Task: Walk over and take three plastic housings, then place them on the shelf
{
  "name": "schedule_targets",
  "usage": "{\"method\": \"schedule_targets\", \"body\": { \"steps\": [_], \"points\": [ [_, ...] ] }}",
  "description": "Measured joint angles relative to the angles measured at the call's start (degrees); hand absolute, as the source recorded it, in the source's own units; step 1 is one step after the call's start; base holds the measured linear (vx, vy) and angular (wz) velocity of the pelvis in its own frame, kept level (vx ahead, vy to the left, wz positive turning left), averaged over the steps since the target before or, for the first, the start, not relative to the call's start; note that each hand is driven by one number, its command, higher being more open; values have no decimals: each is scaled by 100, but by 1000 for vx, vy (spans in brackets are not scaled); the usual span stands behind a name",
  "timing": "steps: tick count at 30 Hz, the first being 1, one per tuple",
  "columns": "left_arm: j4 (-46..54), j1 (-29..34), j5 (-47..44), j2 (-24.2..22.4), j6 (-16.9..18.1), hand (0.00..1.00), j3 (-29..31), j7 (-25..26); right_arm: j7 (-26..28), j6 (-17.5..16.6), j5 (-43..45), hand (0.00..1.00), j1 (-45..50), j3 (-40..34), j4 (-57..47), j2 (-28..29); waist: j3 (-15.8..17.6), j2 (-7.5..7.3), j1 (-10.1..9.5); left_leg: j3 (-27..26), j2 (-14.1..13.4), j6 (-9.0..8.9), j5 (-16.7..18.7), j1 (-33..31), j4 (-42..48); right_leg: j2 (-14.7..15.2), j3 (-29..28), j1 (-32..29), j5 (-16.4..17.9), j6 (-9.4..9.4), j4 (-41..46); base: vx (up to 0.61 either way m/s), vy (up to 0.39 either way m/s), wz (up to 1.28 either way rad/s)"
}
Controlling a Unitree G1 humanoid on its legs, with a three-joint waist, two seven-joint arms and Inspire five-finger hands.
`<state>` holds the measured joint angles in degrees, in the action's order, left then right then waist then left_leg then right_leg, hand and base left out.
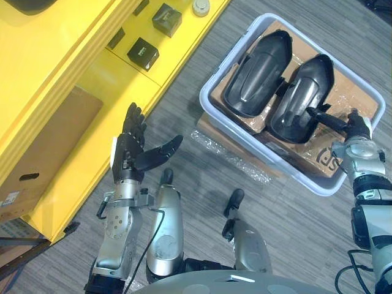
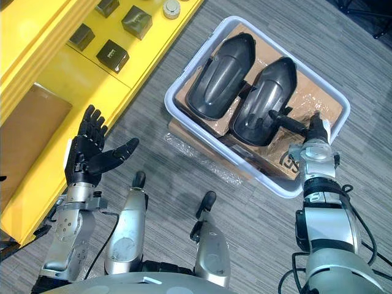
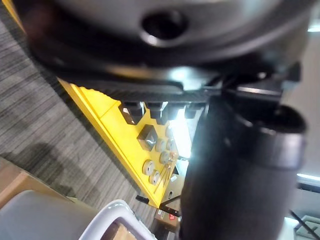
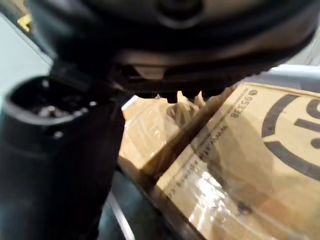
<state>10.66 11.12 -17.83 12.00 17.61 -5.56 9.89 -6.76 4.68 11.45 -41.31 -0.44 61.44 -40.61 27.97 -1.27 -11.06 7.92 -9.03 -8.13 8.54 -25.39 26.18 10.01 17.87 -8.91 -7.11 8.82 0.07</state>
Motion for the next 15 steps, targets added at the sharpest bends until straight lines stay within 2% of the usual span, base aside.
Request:
{"method": "schedule_targets", "body": {
  "steps": [4, 5, 11, 15],
  "points": [
    [0, -2, 0, -1, 0, 100, 0, 7, 214, 72, -128, 100, -26, 40, 98, -129, 4, 4, -49, 20, -1, -1, -1, -15, 23, -7, 13, 1, 2, -2, 17, -4, 3, 1],
    [0, -2, -1, -1, 0, 100, 1, 10, 267, 79, -227, 0, -42, 73, 129, -145, 15, 11, -62, 22, -1, 0, -7, -14, 21, -7, 15, 1, 4, -5, 26, 0, 0, 0],
    [-6, -23, -4, -9, 2, 100, -26, 9, 253, 109, -933, 0, -248, 113, 504, -404, 61, 28, -132, 83, 33, -19, -190, -2, -220, 21, 103, -41, 13, -19, 38, -22, -5, 8],
    [-168, -53, -33, -12, 114, 100, -26, 40, 234, 260, -1345, 0, -397, 79, 676, -515, 73, 52, -135, 141, 46, -52, -384, 19, -483, 35, 195, -114, 29, -47, 78, -22, -30, 10]
  ]
}}
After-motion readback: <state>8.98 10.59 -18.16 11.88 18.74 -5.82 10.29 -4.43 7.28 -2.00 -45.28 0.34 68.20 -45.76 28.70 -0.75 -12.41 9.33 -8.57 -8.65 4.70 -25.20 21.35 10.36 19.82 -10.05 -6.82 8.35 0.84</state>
